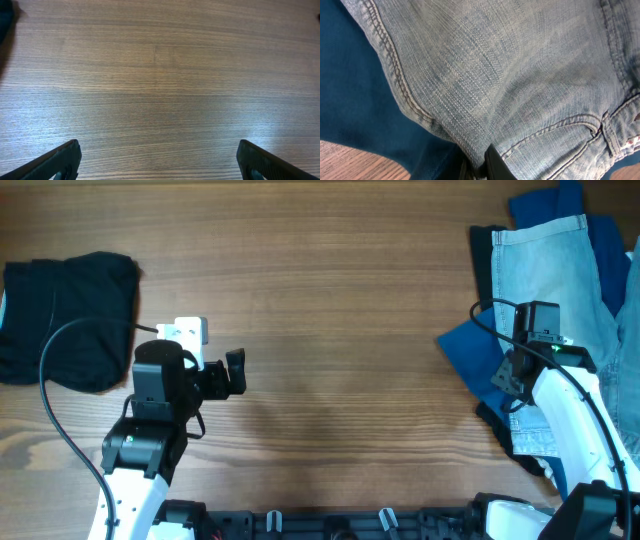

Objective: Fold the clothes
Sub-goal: 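Reach the right gripper to the denim shorts on the right pile and grasp, then drag the denim shorts leftward onto the open table with the right gripper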

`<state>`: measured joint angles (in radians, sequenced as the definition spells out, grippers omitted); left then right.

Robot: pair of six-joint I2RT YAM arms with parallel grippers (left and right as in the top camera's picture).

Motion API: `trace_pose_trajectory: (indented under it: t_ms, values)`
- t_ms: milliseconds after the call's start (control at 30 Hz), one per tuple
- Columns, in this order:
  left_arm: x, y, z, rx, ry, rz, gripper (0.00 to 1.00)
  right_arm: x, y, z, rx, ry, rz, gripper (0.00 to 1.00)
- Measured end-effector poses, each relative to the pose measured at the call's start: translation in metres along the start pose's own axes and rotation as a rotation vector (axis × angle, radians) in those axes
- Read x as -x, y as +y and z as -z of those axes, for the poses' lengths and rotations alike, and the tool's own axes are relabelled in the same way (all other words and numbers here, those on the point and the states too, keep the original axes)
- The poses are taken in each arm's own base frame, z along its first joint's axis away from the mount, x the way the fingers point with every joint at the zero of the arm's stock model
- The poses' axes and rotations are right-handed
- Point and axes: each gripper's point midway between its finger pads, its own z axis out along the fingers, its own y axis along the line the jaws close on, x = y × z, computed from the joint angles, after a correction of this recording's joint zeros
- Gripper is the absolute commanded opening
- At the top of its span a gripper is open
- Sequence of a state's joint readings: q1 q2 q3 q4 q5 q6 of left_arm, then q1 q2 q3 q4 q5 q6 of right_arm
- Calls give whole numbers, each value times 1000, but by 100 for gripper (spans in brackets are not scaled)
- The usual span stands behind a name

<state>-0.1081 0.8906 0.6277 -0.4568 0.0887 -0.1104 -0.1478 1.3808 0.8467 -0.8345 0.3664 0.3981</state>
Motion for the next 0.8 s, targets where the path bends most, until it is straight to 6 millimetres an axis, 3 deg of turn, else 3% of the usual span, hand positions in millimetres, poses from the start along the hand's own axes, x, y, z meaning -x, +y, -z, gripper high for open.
trace_pose_trajectory:
  t_ms: [133,200,400,433,533,567,600,667,733,800]
  values:
    - [0,0,0,0,0,0,100,-1,3,0,20,8,7,17]
    - [0,0,0,0,0,0,100,-2,4,0,24,10,7,4]
    - [0,0,0,0,0,0,100,-8,13,4,83,46,68,4]
    - [0,0,0,0,-1,0,100,-4,19,18,139,55,100,4]
    - [1,0,0,-1,-3,0,100,39,50,88,387,-33,165,4]
    - [1,0,0,-1,-4,0,100,61,66,127,503,-124,191,4]
    - [1,0,0,-1,-3,0,100,67,91,182,668,-217,261,4]
    - [0,0,0,-1,-1,0,100,38,117,202,761,-176,358,4]
    - [0,0,0,0,2,0,100,10,143,197,792,-99,440,4]
    - [0,0,0,0,2,0,100,-25,186,177,809,0,537,4]
